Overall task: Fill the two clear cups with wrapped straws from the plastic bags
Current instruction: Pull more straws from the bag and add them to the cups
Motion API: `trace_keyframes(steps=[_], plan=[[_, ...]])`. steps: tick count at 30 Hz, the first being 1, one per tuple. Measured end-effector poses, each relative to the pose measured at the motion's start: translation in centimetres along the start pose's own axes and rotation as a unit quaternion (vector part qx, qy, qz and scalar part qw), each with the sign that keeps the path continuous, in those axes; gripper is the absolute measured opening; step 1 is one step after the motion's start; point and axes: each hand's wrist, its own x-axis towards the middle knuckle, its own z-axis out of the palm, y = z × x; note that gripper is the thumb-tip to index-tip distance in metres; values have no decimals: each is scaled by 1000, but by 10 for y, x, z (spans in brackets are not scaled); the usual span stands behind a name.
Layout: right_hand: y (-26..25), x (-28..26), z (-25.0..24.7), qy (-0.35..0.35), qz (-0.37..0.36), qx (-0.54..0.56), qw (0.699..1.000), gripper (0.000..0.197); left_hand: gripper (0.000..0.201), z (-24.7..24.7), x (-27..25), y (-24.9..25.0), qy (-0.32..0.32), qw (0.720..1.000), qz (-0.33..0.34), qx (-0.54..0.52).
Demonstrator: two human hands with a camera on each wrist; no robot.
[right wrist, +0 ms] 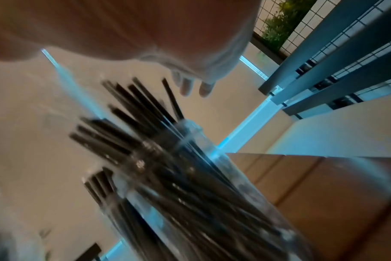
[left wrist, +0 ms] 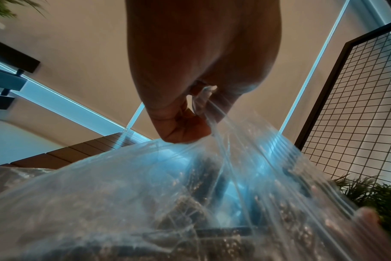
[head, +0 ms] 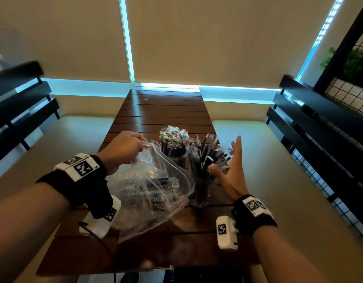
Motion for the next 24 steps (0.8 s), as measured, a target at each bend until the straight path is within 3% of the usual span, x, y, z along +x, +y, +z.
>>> trace_keyframes(steps=[5, 8, 16, 19, 22, 24], plan=[[12, 0, 26, -66, 54, -69, 994, 157, 24, 4, 2, 1, -5, 1000, 3, 8], [7, 16, 37, -44, 53, -97, 993, 157, 23, 6, 4, 2, -6, 1000, 4, 8], [-18, 47, 54, -41, 38, -45, 997, 150, 21, 7, 10, -1, -18, 1000, -5, 8], [-16, 48, 61, -47, 61, -39, 996, 125, 24, 10, 10, 0, -30, 1000, -5, 6], [-15, 55, 63, -47, 61, -85, 993, 71, 25, 10, 10, 0, -35, 999, -5, 6], [-15, 60, 63, -36, 43, -123, 991, 53, 25, 9, 11, 0, -37, 999, -5, 5]])
